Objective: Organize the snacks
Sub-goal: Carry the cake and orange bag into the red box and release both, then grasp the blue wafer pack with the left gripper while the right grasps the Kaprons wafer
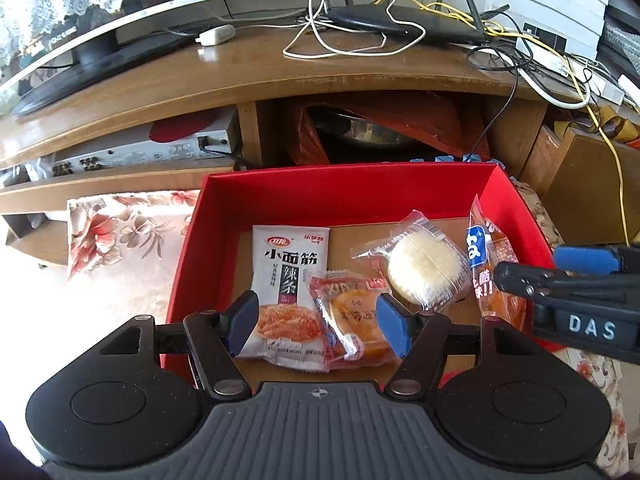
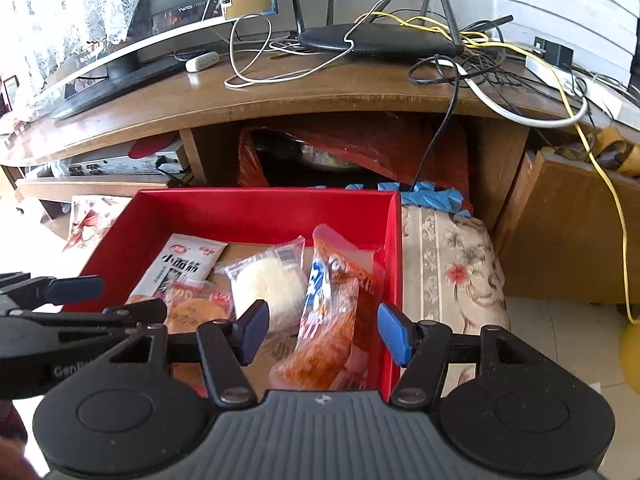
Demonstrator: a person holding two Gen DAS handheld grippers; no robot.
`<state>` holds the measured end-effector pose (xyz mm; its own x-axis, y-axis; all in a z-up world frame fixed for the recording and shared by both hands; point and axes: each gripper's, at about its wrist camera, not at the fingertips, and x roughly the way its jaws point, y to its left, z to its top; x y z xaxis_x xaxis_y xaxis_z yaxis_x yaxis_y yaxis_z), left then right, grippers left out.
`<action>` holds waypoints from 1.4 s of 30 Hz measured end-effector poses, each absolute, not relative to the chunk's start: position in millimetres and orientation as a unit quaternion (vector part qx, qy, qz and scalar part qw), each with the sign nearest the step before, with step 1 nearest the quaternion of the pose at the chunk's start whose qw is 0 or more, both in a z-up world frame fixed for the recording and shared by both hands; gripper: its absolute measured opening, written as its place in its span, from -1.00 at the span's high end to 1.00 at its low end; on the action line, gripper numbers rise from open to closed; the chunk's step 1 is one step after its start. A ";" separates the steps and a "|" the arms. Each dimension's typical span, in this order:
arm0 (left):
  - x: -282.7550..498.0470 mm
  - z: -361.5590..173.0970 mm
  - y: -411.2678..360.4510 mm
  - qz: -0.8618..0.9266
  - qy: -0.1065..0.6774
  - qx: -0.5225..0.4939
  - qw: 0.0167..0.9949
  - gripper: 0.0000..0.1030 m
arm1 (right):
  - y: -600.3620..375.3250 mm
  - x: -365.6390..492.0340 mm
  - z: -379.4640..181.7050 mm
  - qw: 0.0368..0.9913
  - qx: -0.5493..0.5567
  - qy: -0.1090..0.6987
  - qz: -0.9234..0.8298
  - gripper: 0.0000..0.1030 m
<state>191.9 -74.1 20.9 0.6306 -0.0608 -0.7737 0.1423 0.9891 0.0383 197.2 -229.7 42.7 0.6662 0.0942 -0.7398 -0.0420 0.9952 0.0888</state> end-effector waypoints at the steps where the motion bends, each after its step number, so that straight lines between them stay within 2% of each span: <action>1: 189.2 21.8 -72.9 -0.056 0.426 0.047 0.902 -0.39 | -229.5 193.3 42.8 0.912 0.034 0.407 0.038 -0.08; 16: 148.9 24.1 -39.6 -0.054 0.443 0.030 0.895 -0.41 | -223.9 123.1 33.6 0.896 0.060 0.436 0.053 -0.12; 36: 116.3 17.7 -5.0 -0.062 0.465 0.017 0.883 -0.45 | -220.3 78.8 -18.5 0.840 0.111 0.531 0.008 -0.12; 42: 115.3 12.8 13.9 -0.054 0.471 0.010 0.881 -0.51 | -203.5 85.9 -25.2 0.845 0.076 0.528 0.006 -0.32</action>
<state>115.3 13.9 12.8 0.5512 -0.0862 -0.8299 0.1054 0.9939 -0.0332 85.9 -203.5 -25.2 0.4413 0.0917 -0.8926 0.0698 0.9882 0.1361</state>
